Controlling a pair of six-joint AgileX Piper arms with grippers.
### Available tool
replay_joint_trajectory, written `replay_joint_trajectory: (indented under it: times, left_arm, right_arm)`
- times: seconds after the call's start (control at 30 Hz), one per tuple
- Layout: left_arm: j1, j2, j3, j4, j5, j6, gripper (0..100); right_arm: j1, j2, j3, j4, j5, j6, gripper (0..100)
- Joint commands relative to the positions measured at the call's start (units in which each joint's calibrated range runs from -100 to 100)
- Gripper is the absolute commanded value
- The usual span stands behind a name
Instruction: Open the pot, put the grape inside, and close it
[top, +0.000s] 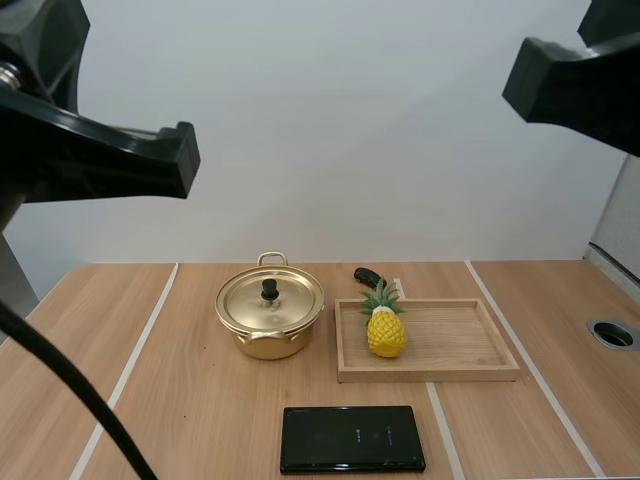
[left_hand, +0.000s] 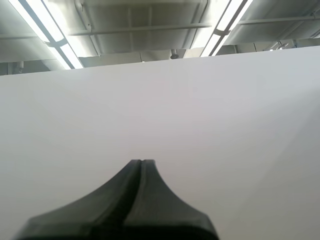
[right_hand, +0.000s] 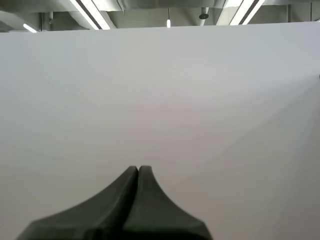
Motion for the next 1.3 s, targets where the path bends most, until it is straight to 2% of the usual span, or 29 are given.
replay_joint_trajectory:
  times: [0.0, 0.13, 0.27, 0.47, 0.6, 0.9, 1.1, 1.27]
  left_arm:
    - [-0.31, -1.01, 0.07, -0.93, -1.63, -0.49, 0]
    - [-0.17, -1.01, -0.14, 0.31, 1.73, -1.19, 0]
    - [-0.17, -1.01, 1.48, 2.91, 1.33, -1.19, 0]
    - [-0.17, -1.01, 12.79, 5.38, -4.09, -2.10, 0]
    - [-0.17, -1.01, 21.96, 10.13, -10.68, -6.80, 0]
    - [-0.17, -1.01, 35.29, 12.71, -21.96, -6.20, 0]
    - [-0.17, -1.01, 36.88, 12.71, -14.32, 0.82, 0]
    - [-0.17, -1.01, 36.88, 12.81, -11.91, 1.94, 0]
  right_arm:
    - [-0.28, -0.99, -0.02, 1.43, 3.75, -0.67, 0]
    - [-0.28, -0.99, 0.09, 2.03, 10.88, 0.20, 0]
    - [-0.28, -0.99, 0.09, 2.03, 13.10, 1.25, 0]
    - [-0.28, -0.99, 5.78, -1.21, 5.22, 1.25, 0]
    - [-0.28, -0.99, 14.68, -3.59, 1.72, 1.25, 0]
    - [-0.28, -0.99, 34.14, -10.85, -12.30, 1.15, 0]
    - [-0.28, -0.99, 38.38, -11.26, -11.87, 1.15, 0]
    - [-0.28, -0.99, 38.38, -11.26, -11.87, 1.15, 0]
